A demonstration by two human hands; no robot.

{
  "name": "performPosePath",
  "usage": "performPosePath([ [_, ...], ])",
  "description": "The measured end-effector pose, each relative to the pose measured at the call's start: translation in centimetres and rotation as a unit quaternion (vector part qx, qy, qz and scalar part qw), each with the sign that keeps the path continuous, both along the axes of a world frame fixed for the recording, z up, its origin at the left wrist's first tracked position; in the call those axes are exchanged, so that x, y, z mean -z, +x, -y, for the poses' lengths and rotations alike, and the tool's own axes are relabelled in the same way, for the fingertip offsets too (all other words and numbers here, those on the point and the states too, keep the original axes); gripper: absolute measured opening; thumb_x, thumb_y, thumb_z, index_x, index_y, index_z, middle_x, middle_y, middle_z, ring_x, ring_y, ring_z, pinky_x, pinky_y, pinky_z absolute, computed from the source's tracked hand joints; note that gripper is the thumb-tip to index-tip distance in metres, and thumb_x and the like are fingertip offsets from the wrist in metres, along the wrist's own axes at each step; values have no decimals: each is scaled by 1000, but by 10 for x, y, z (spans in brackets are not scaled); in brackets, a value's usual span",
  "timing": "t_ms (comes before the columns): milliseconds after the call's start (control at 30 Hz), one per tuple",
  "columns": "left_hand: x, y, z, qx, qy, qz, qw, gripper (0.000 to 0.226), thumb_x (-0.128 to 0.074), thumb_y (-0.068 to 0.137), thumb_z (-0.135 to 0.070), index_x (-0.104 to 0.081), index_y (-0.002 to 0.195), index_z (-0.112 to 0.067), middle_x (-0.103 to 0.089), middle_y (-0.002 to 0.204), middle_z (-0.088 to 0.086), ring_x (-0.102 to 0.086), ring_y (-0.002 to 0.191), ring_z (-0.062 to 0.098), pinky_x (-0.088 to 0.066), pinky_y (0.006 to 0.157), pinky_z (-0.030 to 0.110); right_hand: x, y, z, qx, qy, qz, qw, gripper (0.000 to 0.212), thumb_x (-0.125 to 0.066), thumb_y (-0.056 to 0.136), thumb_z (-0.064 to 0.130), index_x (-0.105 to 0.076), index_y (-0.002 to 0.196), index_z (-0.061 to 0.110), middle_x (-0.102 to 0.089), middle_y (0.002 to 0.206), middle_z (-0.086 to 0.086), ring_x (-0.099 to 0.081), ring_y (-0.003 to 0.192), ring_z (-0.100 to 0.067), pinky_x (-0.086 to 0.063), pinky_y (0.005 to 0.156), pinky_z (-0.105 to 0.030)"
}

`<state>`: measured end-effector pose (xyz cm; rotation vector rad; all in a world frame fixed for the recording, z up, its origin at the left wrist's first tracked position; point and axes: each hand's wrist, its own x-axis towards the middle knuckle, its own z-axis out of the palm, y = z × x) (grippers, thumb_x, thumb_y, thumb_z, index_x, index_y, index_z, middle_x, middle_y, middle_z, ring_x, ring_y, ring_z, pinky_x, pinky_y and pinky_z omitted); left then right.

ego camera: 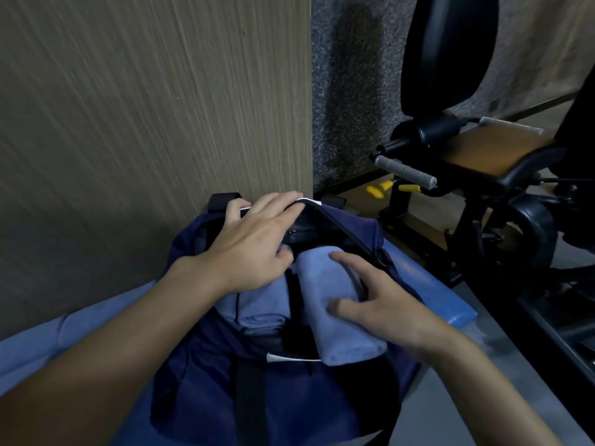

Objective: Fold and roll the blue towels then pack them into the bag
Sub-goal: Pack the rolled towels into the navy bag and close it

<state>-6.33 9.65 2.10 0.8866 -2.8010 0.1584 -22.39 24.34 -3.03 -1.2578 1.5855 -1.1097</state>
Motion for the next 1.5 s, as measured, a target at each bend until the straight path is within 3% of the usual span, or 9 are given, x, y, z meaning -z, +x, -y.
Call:
performPosePath([
  [100, -5, -5, -3, -5, 11, -6, 1000, 77, -37, 79, -42, -26, 153, -22, -12, 161, -13, -8, 146, 5, -10, 111, 45, 3, 5, 28, 33, -5, -32, 999, 75, -73, 82, 21, -36, 146, 36, -42, 140, 17, -39, 129, 0, -38, 103, -19],
  [267, -12, -9, -2, 0, 14, -36, 999, 72, -35, 81, -43, -31, 150, -22, -17, 159, -15, -10, 145, 5, -10, 111, 45, 21, 8, 61, 94, 39, -71, 992, 81, -70, 80, 30, -27, 149, 37, -37, 147, -2, -40, 133, -20, -39, 107, -36],
  [567, -13, -11, 1, 1, 15, -39, 999, 69, -37, 82, -42, -33, 148, -24, -19, 157, -17, -13, 143, 3, -11, 107, 42, 23, 20, 73, 94, 26, -114, 989, 72, -67, 80, 27, -32, 143, 31, -52, 134, -5, -49, 125, -25, -44, 102, -38],
  [767, -16, -8, -1, 2, 17, -52, 999, 67, -36, 81, -41, -36, 146, -24, -21, 154, -19, -14, 140, 0, -10, 102, 36, 23, 27, 77, 96, 33, -32, 994, 75, -66, 85, 21, -30, 150, 24, -50, 137, 1, -50, 116, -14, -40, 87, -22],
  [900, -17, -6, -1, -2, 24, -56, 998, 67, -36, 81, -41, -35, 146, -24, -21, 154, -19, -14, 140, 0, -10, 105, 37, 26, 27, 79, 99, 17, 47, 994, 75, -68, 84, 18, -33, 149, 22, -51, 138, 3, -52, 119, -12, -46, 101, -30],
  [1000, -16, -7, -2, 1, 21, -59, 998, 66, -38, 81, -40, -37, 145, -24, -23, 153, -19, -16, 140, 0, -10, 103, 36, 31, 30, 80, 66, 62, -63, 994, 83, -65, 85, 28, -18, 154, 23, -48, 142, -10, -51, 126, -28, -43, 98, -31],
  [1067, -15, -7, -2, 2, 21, -57, 998, 66, -38, 81, -40, -37, 145, -25, -23, 153, -19, -15, 139, 0, -9, 102, 35, 31, 35, 78, 68, 65, -170, 981, 77, -59, 90, 36, -19, 154, 24, -35, 146, -15, -37, 133, -36, -35, 103, -36],
  [1200, -13, -7, -2, -1, 22, -55, 998, 67, -38, 81, -41, -36, 146, -25, -21, 153, -20, -14, 140, 0, -11, 106, 37, 25, 44, 68, 77, 18, -429, 900, 66, -46, 92, 53, -24, 149, 28, -16, 156, -10, -16, 139, -34, -22, 110, -49],
  [1500, -10, -8, -3, 1, 26, -45, 999, 69, -35, 83, -43, -33, 149, -22, -19, 157, -17, -13, 144, 3, -9, 110, 42, 31, 43, 63, -23, 27, -435, 900, 70, -43, 94, 51, -13, 153, 27, -8, 161, 0, -4, 147, -26, -17, 115, -49],
])
